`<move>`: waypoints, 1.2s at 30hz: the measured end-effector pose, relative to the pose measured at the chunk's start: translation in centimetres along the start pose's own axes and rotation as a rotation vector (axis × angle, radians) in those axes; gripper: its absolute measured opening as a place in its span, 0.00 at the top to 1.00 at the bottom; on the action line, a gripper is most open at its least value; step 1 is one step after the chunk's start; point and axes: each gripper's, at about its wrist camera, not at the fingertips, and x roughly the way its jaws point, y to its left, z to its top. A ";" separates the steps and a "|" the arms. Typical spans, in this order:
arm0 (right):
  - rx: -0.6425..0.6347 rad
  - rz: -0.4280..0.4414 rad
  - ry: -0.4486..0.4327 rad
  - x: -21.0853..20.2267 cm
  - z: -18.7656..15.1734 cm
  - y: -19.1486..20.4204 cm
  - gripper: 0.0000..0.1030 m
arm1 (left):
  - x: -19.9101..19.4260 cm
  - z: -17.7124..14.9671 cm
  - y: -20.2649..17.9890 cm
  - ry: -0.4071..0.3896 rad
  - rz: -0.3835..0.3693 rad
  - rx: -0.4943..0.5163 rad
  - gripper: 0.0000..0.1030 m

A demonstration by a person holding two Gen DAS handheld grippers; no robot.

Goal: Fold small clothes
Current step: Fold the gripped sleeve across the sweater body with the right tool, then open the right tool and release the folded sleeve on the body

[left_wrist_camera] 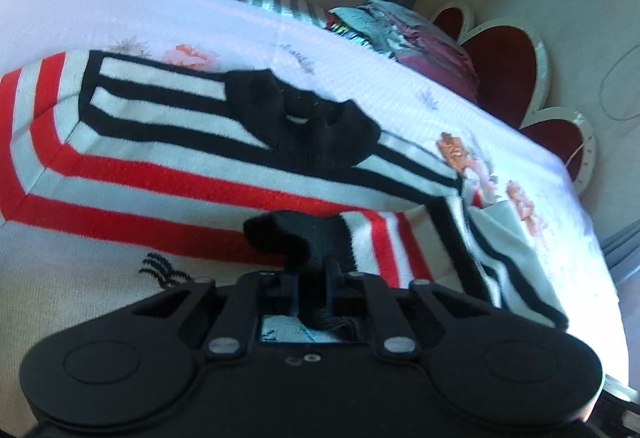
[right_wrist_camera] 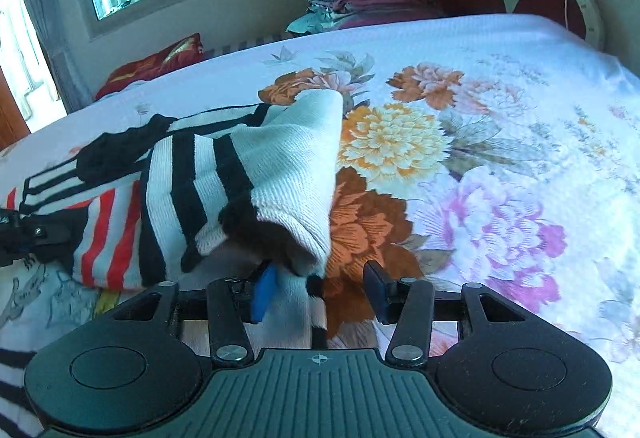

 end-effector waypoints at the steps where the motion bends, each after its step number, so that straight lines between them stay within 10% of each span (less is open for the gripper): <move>1: 0.002 0.008 0.002 0.2 0.1 0.1 0.53 | -0.4 0.2 0.1 -0.014 -0.007 -0.003 0.91; 8: -0.028 0.019 0.012 1.4 0.9 1.3 0.79 | -5.0 2.6 3.0 -0.160 0.010 -0.085 0.92; 16: -0.069 -0.003 0.027 1.7 0.2 1.5 0.84 | -2.7 0.9 6.3 -0.077 0.122 -0.077 0.92; 22: -0.039 0.065 0.058 0.5 0.1 0.1 0.84 | -2.9 0.9 6.5 -0.081 0.153 -0.039 0.91; 29: 0.013 0.111 -0.007 -1.7 1.9 -1.4 0.72 | -6.3 0.6 5.8 -0.188 0.266 -0.026 0.49; 31: 0.036 0.113 -0.018 -0.9 3.1 -1.9 0.55 | -6.9 0.9 5.1 -0.219 0.254 -0.002 0.49; 36: 0.088 0.147 0.012 3.3 6.1 -2.2 0.56 | -5.0 1.6 2.5 -0.182 0.163 0.078 0.49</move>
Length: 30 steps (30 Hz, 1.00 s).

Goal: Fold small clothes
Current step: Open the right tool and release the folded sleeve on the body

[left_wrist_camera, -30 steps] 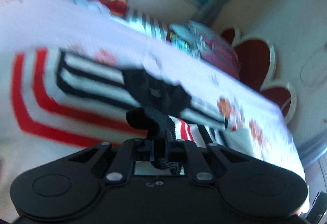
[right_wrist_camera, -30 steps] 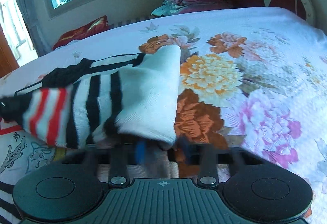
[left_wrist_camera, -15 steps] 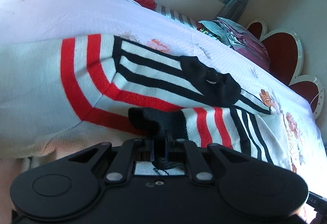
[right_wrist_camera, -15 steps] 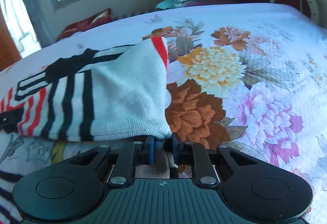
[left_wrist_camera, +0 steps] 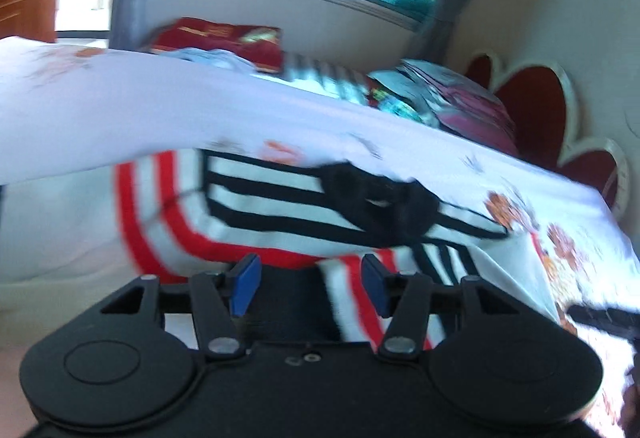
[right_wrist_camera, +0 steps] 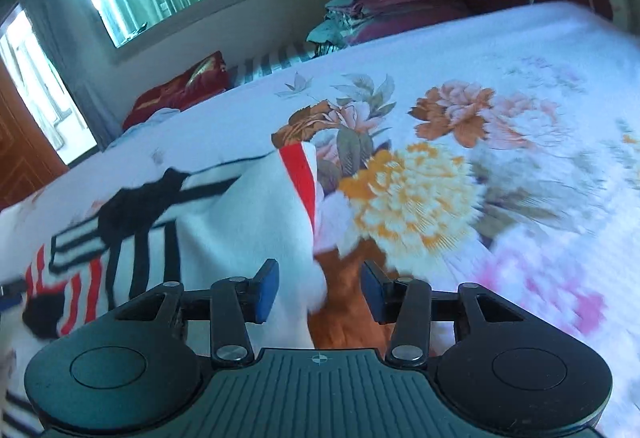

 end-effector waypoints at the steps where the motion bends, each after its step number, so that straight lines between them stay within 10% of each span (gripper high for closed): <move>1: 0.009 0.008 0.005 0.9 0.6 0.0 0.56 | 0.7 -0.1 -0.5 0.010 -0.008 0.014 0.49; 10: 0.033 0.029 0.033 7.4 4.6 -0.1 0.56 | 4.5 -2.9 -0.4 0.064 0.033 0.077 0.50; 12: 0.050 0.029 0.037 8.3 5.1 -0.3 0.83 | 4.4 -3.1 -0.6 0.060 0.039 0.097 0.50; 15: 0.030 0.004 0.033 8.8 5.3 -0.1 0.91 | 4.4 -3.0 -0.5 0.060 0.041 0.086 0.50; 23: -0.113 -0.126 -0.037 8.4 4.5 0.7 0.92 | 4.2 -2.6 -0.3 0.073 0.041 0.091 0.53; 30: -0.176 -0.026 -0.073 4.5 3.3 3.9 0.91 | 3.0 -2.1 -1.1 0.042 0.084 0.094 0.44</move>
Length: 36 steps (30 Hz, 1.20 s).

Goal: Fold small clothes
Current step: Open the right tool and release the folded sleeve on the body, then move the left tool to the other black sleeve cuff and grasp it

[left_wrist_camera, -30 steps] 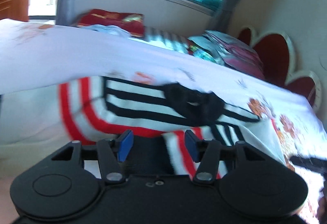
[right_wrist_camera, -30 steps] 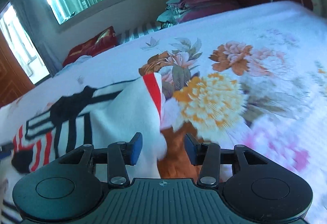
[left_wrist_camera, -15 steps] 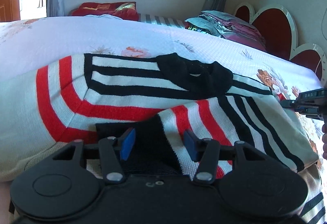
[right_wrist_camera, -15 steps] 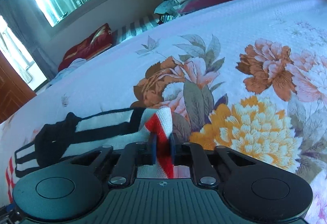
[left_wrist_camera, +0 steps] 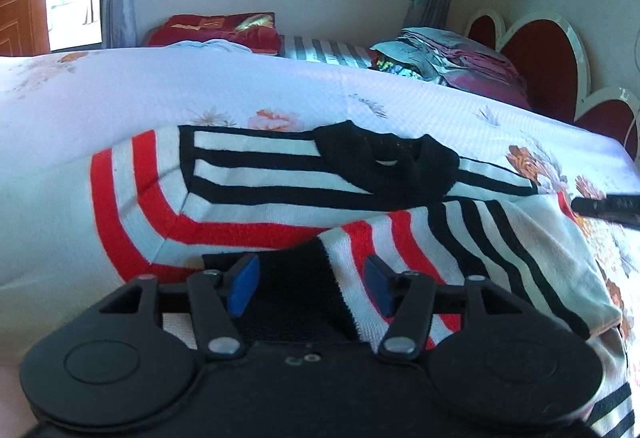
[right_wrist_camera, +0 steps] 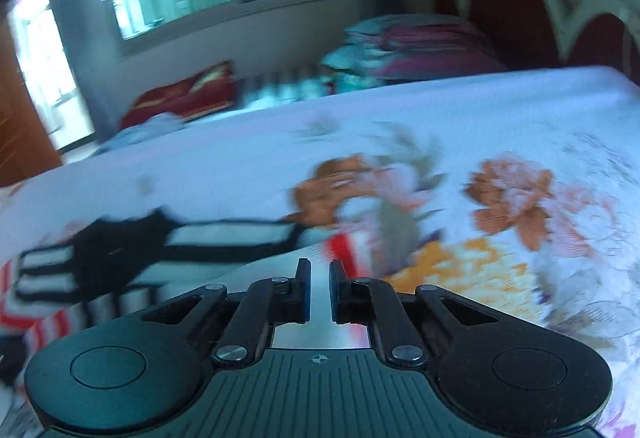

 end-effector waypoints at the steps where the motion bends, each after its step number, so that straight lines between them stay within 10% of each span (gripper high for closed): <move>1: -0.025 0.017 0.005 -0.2 -0.4 1.0 0.91 | 0.1 -0.1 0.1 0.007 0.002 -0.005 0.44; 7: -0.179 -0.005 0.070 1.3 -3.9 4.1 0.92 | 0.6 -0.6 0.5 0.033 0.027 0.028 0.44; 36: -0.159 0.209 0.133 -2.2 -7.3 17.5 0.91 | -11.0 -4.1 13.8 0.023 0.141 -0.312 0.32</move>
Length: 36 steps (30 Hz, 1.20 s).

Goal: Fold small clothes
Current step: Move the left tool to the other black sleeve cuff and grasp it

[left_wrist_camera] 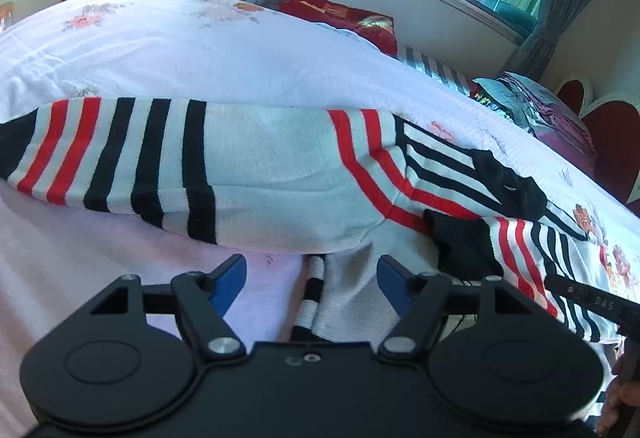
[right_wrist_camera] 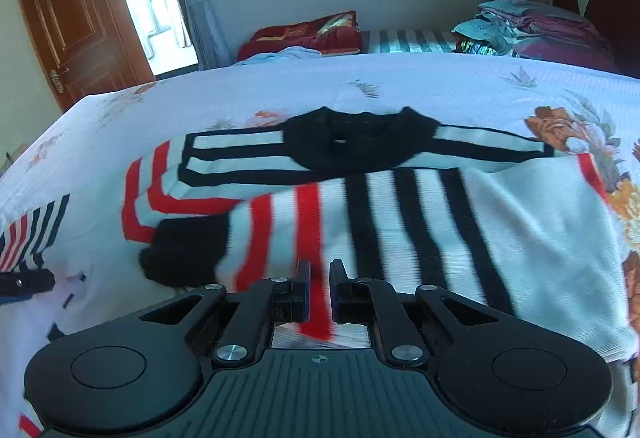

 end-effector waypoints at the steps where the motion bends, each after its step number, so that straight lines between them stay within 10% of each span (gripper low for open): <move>1: -0.002 -0.002 0.003 0.2 0.1 0.6 0.91 | 0.0 0.1 0.3 -0.002 -0.005 -0.005 0.32; 8: 0.000 -0.029 -0.011 1.9 1.5 4.8 0.84 | -0.2 1.7 4.9 0.000 0.003 -0.037 0.28; 10: -0.001 -0.041 -0.023 2.2 1.7 5.8 0.38 | -0.5 2.3 6.6 -0.006 0.015 -0.063 0.28; 11: -0.011 -0.053 -0.037 2.3 1.7 6.4 0.35 | -0.6 2.5 7.5 -0.009 0.021 -0.075 0.28; 31: -0.058 -0.077 0.028 6.6 0.6 11.3 0.50 | -0.6 3.9 21.0 -0.060 0.016 -0.440 0.29; 36: -0.053 -0.072 0.025 6.8 0.5 11.3 0.50 | 0.7 4.0 23.2 -0.125 -0.032 -0.553 0.69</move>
